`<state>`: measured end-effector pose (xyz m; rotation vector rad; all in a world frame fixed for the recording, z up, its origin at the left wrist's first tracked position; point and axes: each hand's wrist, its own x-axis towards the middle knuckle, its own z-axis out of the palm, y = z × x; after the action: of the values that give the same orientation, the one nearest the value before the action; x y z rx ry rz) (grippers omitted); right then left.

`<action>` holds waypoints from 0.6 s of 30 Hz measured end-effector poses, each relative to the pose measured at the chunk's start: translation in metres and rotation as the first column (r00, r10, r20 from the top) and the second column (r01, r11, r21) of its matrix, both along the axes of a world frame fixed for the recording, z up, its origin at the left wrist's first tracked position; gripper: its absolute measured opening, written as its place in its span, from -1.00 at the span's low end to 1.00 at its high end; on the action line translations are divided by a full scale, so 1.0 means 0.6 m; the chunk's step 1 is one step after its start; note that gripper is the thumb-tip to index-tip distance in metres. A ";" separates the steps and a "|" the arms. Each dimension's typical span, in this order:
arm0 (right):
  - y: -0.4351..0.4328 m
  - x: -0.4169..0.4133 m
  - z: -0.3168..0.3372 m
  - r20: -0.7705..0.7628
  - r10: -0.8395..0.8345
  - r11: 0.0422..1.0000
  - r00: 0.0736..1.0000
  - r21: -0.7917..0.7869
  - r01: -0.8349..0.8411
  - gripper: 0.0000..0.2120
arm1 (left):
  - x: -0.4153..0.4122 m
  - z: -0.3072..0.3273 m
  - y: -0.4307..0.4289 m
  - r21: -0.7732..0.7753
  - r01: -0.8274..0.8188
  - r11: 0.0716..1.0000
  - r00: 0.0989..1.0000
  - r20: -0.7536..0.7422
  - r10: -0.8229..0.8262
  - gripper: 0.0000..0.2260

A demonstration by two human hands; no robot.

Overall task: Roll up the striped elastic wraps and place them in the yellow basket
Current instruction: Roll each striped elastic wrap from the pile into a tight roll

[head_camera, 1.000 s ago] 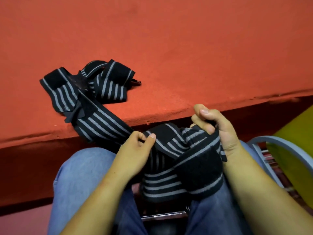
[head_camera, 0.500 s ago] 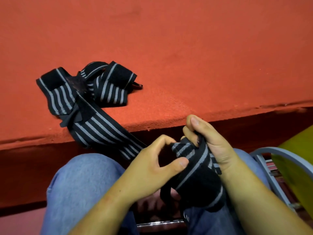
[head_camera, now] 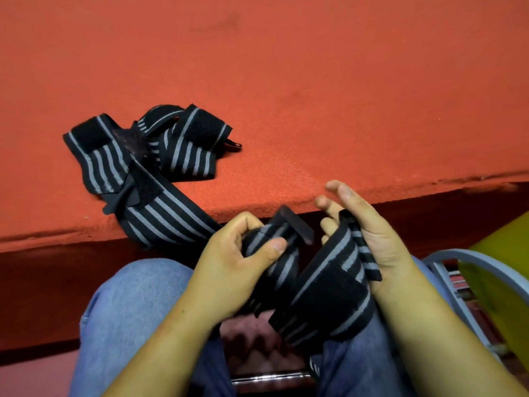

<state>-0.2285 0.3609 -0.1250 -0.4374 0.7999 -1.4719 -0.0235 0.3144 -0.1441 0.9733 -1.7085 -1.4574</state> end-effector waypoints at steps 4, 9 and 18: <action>-0.001 -0.008 0.009 -0.003 -0.201 0.975 0.980 0.101 0.200 -0.84 | 0.008 -0.002 -0.008 0.155 -0.006 0.988 0.988 -0.149 0.030 -0.69; -0.015 -0.008 -0.021 -0.060 -0.177 0.972 0.982 0.146 0.184 -0.74 | 0.005 -0.001 -0.002 0.206 0.146 0.968 0.975 -0.196 -0.106 -0.78; -0.016 0.011 -0.010 0.050 -0.072 0.989 0.996 0.129 0.065 -0.80 | -0.012 -0.018 0.010 0.126 0.354 0.927 0.934 -0.098 -0.343 -0.72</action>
<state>-0.2218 0.3513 -0.1309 -0.2747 0.8675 -1.4800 -0.0308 0.3202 -0.1547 0.6966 -1.8088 -1.8412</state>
